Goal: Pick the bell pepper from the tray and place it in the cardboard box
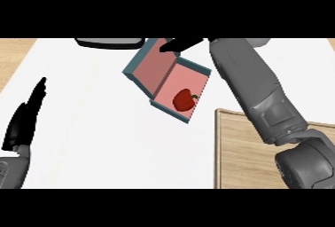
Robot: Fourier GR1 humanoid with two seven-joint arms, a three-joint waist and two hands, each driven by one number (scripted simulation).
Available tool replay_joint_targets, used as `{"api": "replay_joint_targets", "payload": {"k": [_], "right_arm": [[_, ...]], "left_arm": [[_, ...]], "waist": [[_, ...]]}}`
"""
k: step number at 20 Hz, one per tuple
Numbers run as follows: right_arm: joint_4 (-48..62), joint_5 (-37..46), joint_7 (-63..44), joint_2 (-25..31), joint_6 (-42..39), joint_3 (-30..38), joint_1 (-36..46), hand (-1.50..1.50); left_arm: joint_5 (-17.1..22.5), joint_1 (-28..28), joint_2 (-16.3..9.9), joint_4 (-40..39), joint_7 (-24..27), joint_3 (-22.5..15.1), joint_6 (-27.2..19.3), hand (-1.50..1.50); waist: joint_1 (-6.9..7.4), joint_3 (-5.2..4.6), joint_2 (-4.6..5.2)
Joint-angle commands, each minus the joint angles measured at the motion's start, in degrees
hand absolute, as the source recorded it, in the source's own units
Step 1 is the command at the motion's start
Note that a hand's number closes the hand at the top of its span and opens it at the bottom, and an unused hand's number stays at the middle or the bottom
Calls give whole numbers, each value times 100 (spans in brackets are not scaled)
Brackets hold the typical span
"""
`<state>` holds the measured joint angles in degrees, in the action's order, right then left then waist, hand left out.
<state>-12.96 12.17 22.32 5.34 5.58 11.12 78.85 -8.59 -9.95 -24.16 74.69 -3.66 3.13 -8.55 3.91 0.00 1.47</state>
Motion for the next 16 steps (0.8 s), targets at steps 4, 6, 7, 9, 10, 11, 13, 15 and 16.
{"api": "replay_joint_targets", "payload": {"k": [4, 6, 7, 9, 10, 11, 13, 15, 16], "right_arm": [[189, -270, 226, 1172, -893, 368, -255, -150], [227, -280, 348, 1478, -988, 416, -427, -150], [244, -262, 331, 1435, -1123, 389, -367, -150], [289, -191, 557, 1792, -1259, 361, -626, -150], [327, -193, 543, 2036, -1467, 377, -617, -150], [365, -211, 594, 2180, -1665, 401, -667, -150], [317, -193, 791, 2363, -1915, 389, -762, -150], [404, -134, 902, 2698, -2187, 361, -888, -150], [372, 58, 1116, 2573, -2181, 168, -1044, -150]], "left_arm": [[-32, 4, -3, -100, -4, 124, -61, 0], [58, 146, -65, -8, 33, 198, 34, 0], [-73, -160, 19, -346, 124, 134, -37, 0], [-136, 330, 257, 149, 157, -45, -192, 0], [-118, 178, 110, 293, -95, -4, -102, 0], [-10, 100, 34, 51, 39, 107, 30, 0], [-115, 73, 139, -56, 65, 70, -99, 0], [-18, 65, 18, 16, 125, 125, 71, 0], [-31, -107, 13, -159, 98, 218, -10, 0]], "waist": [[-108, 3, 1], [-91, 4, -7], [-155, 1, -1], [-59, 7, -12], [-35, 12, -1], [-42, 9, 24], [-114, 8, -2], [-31, 12, 37], [-69, 10, 34]]}}
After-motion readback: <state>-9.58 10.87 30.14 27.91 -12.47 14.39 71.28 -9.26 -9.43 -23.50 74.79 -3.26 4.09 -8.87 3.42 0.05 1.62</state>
